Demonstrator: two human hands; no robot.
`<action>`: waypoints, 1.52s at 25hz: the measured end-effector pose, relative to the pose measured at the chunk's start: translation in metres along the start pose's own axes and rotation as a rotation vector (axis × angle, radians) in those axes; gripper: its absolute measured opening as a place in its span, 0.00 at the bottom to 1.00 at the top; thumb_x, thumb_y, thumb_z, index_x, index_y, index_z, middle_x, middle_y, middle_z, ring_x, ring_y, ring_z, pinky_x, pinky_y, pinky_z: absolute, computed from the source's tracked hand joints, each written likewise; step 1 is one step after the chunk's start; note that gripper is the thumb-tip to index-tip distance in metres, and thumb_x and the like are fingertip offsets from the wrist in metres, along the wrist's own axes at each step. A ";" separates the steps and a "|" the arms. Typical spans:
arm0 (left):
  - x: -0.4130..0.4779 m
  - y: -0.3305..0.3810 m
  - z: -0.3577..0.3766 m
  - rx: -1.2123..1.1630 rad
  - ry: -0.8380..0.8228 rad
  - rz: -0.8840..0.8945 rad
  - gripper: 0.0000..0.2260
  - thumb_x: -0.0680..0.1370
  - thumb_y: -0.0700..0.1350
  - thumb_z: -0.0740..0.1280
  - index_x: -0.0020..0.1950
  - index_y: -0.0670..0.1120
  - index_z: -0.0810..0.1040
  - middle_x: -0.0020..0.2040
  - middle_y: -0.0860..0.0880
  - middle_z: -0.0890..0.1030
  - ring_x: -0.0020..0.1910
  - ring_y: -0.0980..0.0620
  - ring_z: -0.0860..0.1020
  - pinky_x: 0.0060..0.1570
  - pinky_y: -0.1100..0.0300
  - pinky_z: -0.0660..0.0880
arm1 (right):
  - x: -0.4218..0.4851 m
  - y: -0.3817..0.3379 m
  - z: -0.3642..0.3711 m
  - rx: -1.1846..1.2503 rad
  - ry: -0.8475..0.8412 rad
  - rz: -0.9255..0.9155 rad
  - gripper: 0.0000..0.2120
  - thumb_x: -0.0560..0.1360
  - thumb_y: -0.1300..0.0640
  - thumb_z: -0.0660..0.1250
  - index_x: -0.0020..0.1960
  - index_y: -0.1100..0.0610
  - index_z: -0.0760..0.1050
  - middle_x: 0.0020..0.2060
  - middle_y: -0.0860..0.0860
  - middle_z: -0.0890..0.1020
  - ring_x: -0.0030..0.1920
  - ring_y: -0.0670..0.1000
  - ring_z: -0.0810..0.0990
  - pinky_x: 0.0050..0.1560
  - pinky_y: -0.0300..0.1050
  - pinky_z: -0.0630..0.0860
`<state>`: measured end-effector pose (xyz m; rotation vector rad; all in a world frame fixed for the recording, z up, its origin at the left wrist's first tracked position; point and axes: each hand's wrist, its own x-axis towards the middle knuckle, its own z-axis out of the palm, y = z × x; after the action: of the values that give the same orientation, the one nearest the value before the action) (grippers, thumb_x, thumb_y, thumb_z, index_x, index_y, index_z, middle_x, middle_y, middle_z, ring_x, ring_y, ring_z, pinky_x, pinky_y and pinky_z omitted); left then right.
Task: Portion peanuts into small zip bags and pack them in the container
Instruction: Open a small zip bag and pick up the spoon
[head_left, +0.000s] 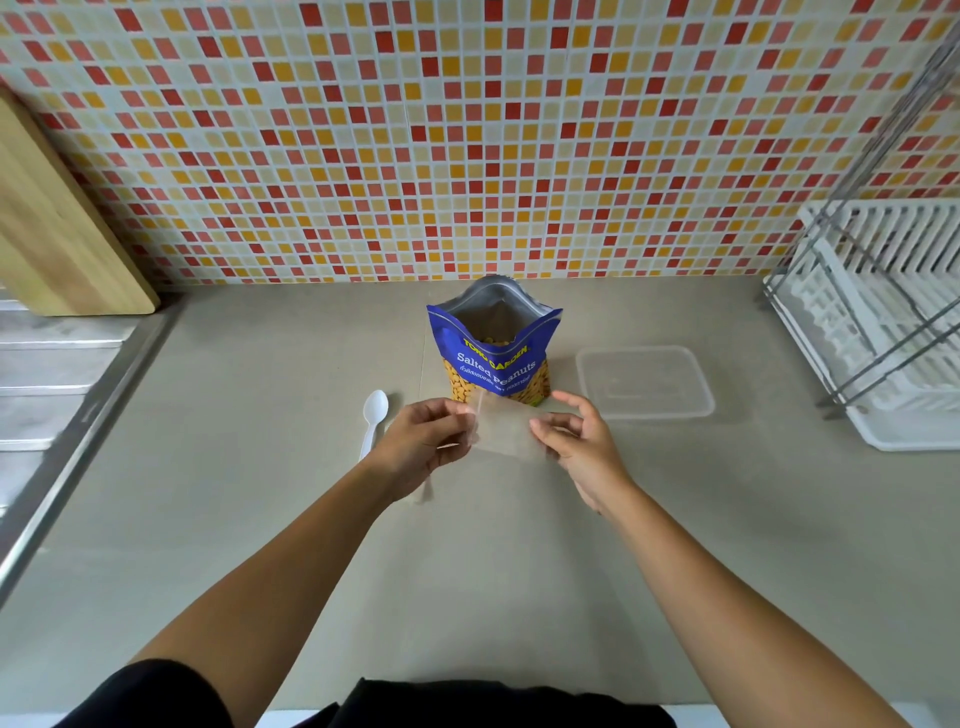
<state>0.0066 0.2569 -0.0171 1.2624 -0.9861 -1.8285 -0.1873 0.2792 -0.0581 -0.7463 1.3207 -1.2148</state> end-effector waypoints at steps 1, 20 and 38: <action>0.002 0.000 -0.002 0.048 0.033 0.014 0.04 0.77 0.34 0.64 0.46 0.42 0.76 0.33 0.48 0.76 0.32 0.55 0.78 0.35 0.67 0.77 | 0.000 0.000 -0.002 0.001 0.003 -0.002 0.23 0.71 0.66 0.70 0.63 0.55 0.68 0.38 0.51 0.79 0.36 0.44 0.78 0.35 0.35 0.73; 0.007 0.004 -0.001 0.465 0.159 0.057 0.06 0.75 0.37 0.68 0.38 0.44 0.80 0.32 0.46 0.79 0.33 0.52 0.78 0.33 0.69 0.77 | -0.010 -0.013 -0.002 0.270 0.036 0.064 0.18 0.72 0.71 0.65 0.55 0.53 0.71 0.30 0.48 0.82 0.31 0.43 0.80 0.35 0.32 0.76; -0.003 0.018 0.000 0.754 0.115 0.138 0.02 0.70 0.39 0.71 0.37 0.45 0.81 0.35 0.48 0.83 0.31 0.55 0.79 0.39 0.65 0.76 | -0.011 -0.006 0.023 -1.160 -0.165 -0.778 0.42 0.61 0.32 0.67 0.67 0.56 0.70 0.61 0.52 0.76 0.62 0.53 0.72 0.65 0.39 0.61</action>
<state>0.0095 0.2506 -0.0002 1.6461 -1.7350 -1.2842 -0.1648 0.2831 -0.0448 -2.2880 1.5994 -0.7957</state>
